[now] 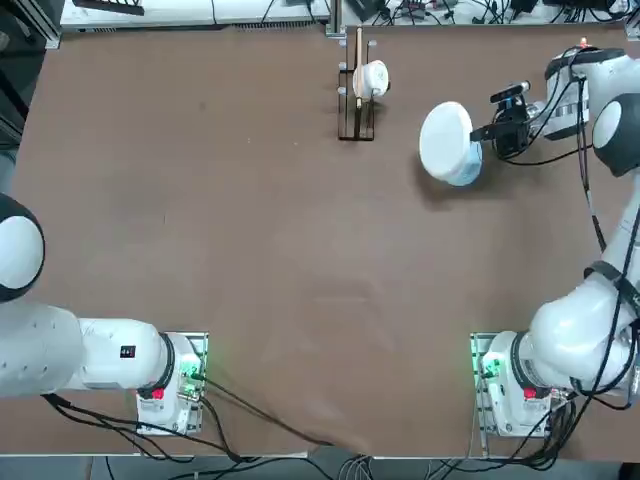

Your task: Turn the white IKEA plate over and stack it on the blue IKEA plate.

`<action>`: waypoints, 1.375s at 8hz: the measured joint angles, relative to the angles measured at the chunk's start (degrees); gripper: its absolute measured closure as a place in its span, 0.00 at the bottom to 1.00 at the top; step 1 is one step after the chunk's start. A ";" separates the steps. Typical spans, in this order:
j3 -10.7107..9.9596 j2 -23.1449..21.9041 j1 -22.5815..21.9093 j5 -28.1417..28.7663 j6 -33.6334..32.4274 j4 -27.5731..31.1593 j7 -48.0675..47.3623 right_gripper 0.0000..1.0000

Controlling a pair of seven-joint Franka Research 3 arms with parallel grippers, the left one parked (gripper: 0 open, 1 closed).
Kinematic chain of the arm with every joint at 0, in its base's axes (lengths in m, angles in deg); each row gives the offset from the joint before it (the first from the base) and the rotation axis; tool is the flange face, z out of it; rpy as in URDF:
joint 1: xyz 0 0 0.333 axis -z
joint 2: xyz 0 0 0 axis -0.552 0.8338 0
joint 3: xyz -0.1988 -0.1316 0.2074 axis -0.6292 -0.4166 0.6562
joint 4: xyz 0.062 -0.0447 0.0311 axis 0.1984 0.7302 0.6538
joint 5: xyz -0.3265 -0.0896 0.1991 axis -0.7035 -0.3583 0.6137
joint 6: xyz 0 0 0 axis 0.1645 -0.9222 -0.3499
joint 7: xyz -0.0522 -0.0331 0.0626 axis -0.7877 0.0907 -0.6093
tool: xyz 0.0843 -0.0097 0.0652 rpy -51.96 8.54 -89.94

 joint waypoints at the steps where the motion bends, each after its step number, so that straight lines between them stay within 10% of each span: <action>1: -0.20 1.19 0.72 -0.75 0.00 -1.10 0.11 0.99; 11: -0.58 7.09 2.16 -2.30 1.04 -7.54 0.68 0.97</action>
